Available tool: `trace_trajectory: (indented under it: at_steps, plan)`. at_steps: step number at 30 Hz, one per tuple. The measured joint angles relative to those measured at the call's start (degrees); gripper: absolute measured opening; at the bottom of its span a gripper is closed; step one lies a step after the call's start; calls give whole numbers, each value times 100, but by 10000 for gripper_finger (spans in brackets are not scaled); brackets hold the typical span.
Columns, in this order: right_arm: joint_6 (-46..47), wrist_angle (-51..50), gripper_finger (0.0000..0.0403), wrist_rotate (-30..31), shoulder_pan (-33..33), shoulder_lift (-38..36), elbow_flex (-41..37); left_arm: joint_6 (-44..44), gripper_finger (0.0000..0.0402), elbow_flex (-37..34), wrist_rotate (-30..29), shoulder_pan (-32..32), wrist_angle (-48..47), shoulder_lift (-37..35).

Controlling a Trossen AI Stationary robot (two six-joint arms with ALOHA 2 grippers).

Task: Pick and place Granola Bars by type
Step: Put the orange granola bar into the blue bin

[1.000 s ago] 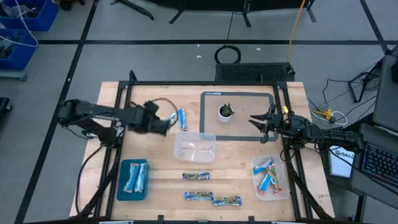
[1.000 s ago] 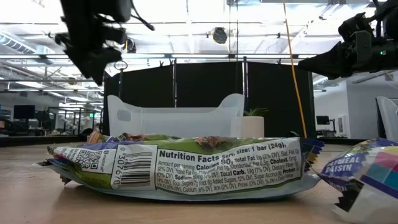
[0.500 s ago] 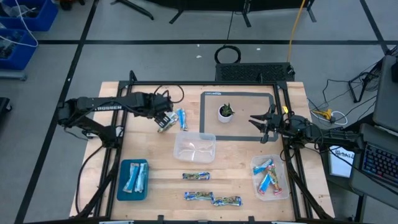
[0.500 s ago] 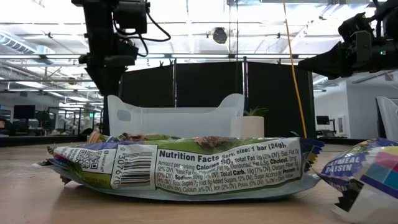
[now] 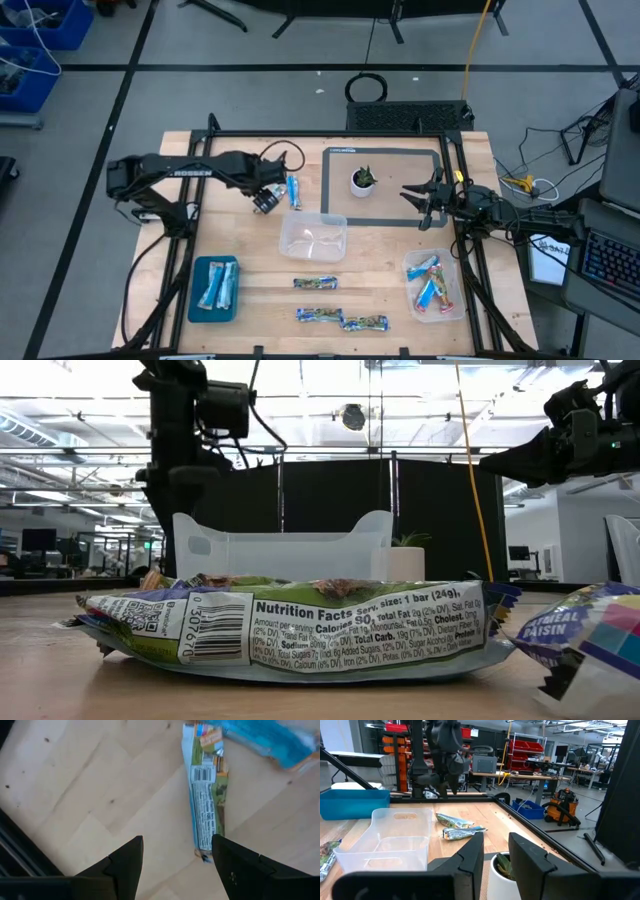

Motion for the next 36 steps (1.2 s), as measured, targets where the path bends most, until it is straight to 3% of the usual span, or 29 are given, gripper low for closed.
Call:
trace_trajectory:
  at_steps: [6, 10, 14, 21, 29, 36]
  plan:
    - [1, 0, 82, 0, -1, 0, 1, 104, 239, -122, -419, -91, 236, 83]
    - [1, 0, 82, 0, 0, 0, 1, 376, 239, -814, -632, -114, 1163, -236]
    - [0, 0, 82, 0, -2, 0, 0, 553, 239, -1793, -608, -28, 2233, -844]
    - [-1, 0, 82, 0, 0, 0, -1, 711, 239, -3287, -589, 317, 4141, -2555]
    - [1, 0, 82, 0, 0, 0, -1, 1403, 239, -4743, 596, 444, 6651, -3935]
    - [1, 0, 82, 0, 0, 0, 1, 1768, 239, -5153, 1392, 440, 6906, -4461]
